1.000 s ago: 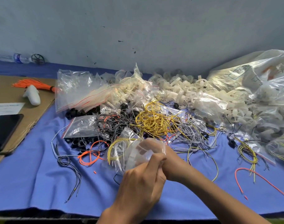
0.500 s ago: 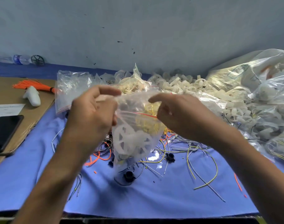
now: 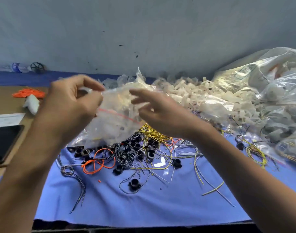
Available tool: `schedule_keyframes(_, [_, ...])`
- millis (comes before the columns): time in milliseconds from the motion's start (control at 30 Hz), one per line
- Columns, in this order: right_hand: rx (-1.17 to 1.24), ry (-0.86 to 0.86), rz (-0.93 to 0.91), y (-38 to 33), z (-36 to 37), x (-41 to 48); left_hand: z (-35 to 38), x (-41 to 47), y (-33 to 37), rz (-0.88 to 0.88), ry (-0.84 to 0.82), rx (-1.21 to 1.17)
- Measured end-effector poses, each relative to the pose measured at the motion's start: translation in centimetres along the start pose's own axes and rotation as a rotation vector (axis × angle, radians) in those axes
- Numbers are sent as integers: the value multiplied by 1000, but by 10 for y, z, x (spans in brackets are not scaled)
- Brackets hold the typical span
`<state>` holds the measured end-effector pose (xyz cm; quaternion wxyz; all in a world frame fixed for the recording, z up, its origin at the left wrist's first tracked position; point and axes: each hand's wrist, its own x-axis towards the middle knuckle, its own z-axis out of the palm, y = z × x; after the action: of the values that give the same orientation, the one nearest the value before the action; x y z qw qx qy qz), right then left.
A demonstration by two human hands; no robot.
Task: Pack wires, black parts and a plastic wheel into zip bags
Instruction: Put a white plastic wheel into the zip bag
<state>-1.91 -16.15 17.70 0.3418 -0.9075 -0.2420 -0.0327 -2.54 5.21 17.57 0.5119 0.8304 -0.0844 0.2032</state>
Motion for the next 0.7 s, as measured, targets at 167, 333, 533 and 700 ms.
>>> schedule_keyframes(167, [-288, -144, -1, 18, 41, -17, 17, -39, -26, -123, -319, 145])
schedule_keyframes(333, [-390, -29, -35, 20, 61, -21, 28, -52, -31, -179, -480, 259])
schedule_keyframes(533, [-319, -264, -40, 20, 33, -29, 35, -48, -35, -181, -315, 146])
schedule_keyframes(700, [-86, -163, -53, 35, 6, -29, 42, -47, -37, -217, -225, -130])
